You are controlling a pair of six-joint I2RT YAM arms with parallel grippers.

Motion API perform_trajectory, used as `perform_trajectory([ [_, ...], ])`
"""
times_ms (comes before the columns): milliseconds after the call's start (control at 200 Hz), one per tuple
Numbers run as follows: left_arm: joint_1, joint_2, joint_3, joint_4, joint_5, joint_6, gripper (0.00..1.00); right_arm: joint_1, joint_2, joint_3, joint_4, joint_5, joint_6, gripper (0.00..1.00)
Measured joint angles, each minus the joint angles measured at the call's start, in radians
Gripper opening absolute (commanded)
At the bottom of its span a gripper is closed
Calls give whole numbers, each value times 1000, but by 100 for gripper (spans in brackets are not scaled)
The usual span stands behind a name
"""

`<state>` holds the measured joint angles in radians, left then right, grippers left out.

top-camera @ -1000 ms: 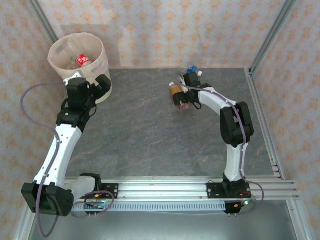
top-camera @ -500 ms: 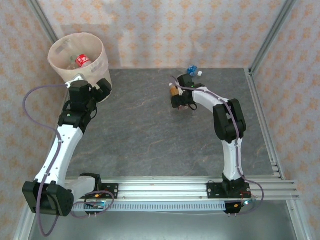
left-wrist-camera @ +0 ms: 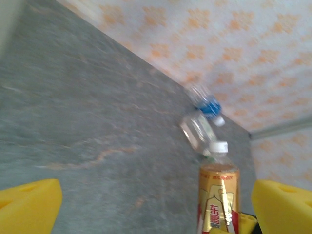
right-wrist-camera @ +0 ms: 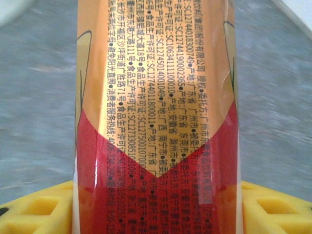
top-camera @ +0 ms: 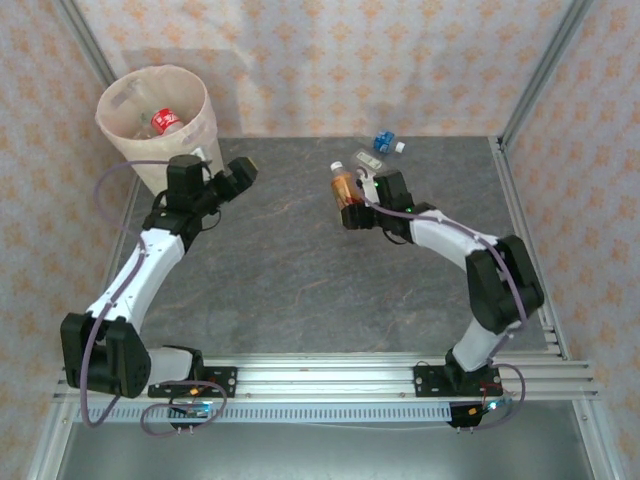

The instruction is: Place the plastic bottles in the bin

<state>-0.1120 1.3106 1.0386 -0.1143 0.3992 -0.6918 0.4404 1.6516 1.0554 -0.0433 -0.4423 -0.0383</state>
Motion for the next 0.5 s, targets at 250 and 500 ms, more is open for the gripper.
perform_trajectory([
  [250, -166, 158, 28, 103, 92, -54, 100, 58, -43, -76, 224, -193, 136, 55],
  [500, -241, 259, 98, 127, 95, -71, 100, 101, -43, -76, 310, -275, 189, 55],
])
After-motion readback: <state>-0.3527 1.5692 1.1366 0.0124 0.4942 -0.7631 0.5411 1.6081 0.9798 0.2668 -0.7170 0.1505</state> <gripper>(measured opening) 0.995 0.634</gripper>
